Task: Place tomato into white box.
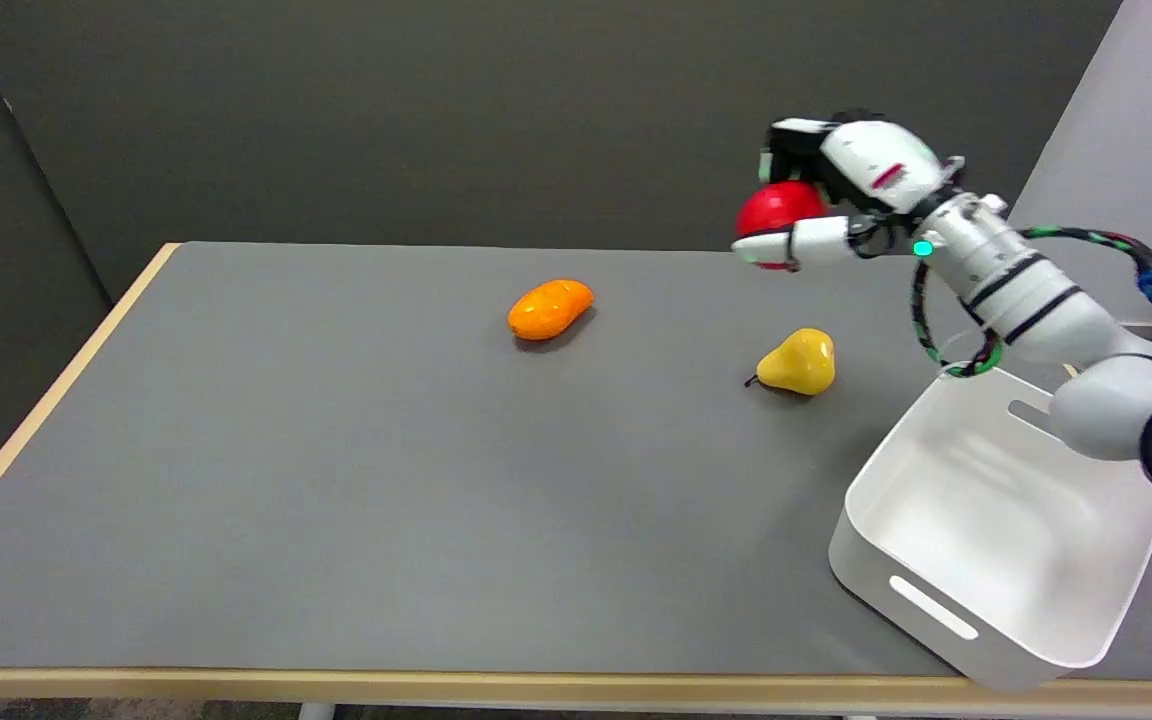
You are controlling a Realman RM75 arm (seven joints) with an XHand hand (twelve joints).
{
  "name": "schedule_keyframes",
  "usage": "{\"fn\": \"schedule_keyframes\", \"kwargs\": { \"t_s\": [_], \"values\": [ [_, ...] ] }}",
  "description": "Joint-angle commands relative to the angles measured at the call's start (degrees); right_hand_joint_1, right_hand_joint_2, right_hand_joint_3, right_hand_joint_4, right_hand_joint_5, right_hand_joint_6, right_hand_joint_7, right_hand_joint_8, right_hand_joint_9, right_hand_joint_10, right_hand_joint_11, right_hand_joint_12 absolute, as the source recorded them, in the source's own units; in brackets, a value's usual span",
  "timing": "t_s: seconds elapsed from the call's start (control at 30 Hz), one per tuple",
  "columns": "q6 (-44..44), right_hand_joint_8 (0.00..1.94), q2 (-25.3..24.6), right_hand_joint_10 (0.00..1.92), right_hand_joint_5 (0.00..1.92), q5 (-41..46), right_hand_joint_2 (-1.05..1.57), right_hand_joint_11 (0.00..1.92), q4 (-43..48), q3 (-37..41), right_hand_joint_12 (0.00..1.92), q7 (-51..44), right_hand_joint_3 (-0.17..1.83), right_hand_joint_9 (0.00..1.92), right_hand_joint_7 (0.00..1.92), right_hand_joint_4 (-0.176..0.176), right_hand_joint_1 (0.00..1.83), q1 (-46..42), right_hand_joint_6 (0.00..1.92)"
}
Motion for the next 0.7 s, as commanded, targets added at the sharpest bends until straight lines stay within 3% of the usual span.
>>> {"fn": "schedule_keyframes", "kwargs": {
  "t_s": [0.03, 0.2, 0.33, 0.37, 0.4, 0.43, 0.7],
  "values": [
    [10.4, 1.29, 5.3, 1.45, 0.63, 30.8, 1.01, 0.96, 6.0, 3.4, 1.74, -13.3, 0.44, 0.82, 0.83, -0.138, 1.34, -16.7, 1.62],
    [14.3, 1.30, 5.7, 1.46, 0.64, 40.1, 0.97, 0.97, 8.8, 3.4, 1.74, -11.6, 0.51, 0.82, 0.84, -0.133, 1.34, -22.5, 1.62],
    [21.8, 1.34, 8.1, 1.51, 0.64, 46.6, 0.93, 0.95, 8.3, 2.7, 1.78, -3.5, 0.62, 0.83, 0.83, -0.128, 1.34, -29.7, 1.65],
    [24.2, 1.36, 9.0, 1.52, 0.63, 48.2, 0.88, 0.95, 7.9, 2.6, 1.80, -0.2, 0.66, 0.84, 0.83, -0.024, 1.40, -31.7, 1.65],
    [25.2, 1.38, 9.4, 1.52, 0.62, 48.6, 0.84, 0.94, 7.7, 2.3, 1.83, 1.2, 0.69, 0.85, 0.83, 0.105, 1.47, -32.4, 1.66],
    [27.4, 1.39, 10.5, 1.52, 0.62, 49.5, 0.81, 0.94, 6.9, 1.8, 1.85, 3.9, 0.71, 0.86, 0.83, 0.176, 1.50, -33.7, 1.66],
    [40.7, 1.39, 20.0, 1.52, 0.62, 47.5, 0.81, 0.94, -2.4, -6.1, 1.85, 15.6, 0.71, 0.86, 0.83, 0.176, 1.51, -32.7, 1.66]
  ]
}}
